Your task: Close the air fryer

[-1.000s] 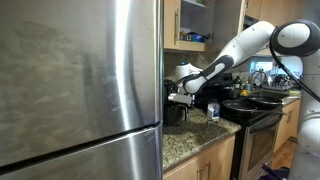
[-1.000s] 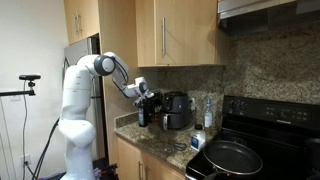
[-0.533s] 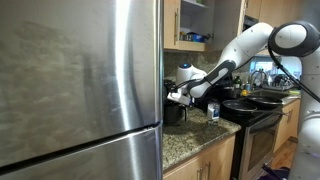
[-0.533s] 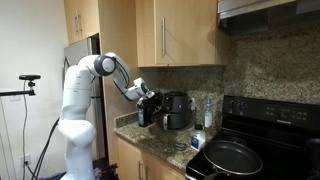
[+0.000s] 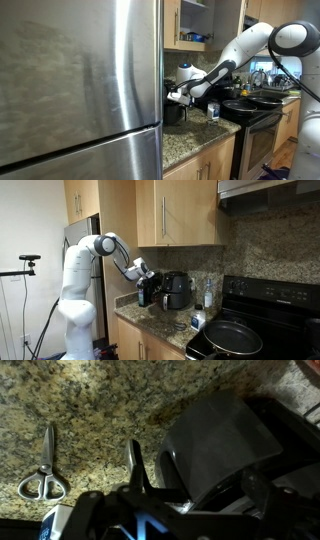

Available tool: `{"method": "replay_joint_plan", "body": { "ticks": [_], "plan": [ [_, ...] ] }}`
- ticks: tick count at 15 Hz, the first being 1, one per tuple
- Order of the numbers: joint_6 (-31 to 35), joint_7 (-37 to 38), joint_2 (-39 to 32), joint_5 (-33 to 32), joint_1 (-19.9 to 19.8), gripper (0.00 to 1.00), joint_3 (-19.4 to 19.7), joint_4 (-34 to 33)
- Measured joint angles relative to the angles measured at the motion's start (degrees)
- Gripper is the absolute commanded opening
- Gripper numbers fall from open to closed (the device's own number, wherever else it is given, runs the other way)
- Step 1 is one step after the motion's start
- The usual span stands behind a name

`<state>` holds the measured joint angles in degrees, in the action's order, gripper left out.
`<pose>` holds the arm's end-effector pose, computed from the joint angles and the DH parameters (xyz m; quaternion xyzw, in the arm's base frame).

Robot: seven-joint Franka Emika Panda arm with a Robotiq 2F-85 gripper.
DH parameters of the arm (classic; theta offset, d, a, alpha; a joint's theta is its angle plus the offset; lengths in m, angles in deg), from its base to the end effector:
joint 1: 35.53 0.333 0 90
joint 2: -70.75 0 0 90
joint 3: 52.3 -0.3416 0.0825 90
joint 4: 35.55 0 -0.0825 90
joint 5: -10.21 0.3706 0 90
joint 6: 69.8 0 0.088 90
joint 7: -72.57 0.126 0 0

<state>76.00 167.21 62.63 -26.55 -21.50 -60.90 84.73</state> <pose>0.5477 0.2271 0.4007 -0.8951 0.3679 -0.2513 0.0184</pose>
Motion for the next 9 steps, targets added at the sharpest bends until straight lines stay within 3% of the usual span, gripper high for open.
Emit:
{"method": "replay_joint_plan", "body": {
  "ticks": [4,7,9],
  "plan": [
    [-4.39,-6.82,7.71,19.33,-4.55,1.00,-4.77,6.33],
    [-11.22,-13.86,14.24,32.71,-6.15,1.00,-1.15,10.35],
    [-14.08,-16.04,17.27,35.44,-7.66,1.00,1.21,11.79]
  ]
}}
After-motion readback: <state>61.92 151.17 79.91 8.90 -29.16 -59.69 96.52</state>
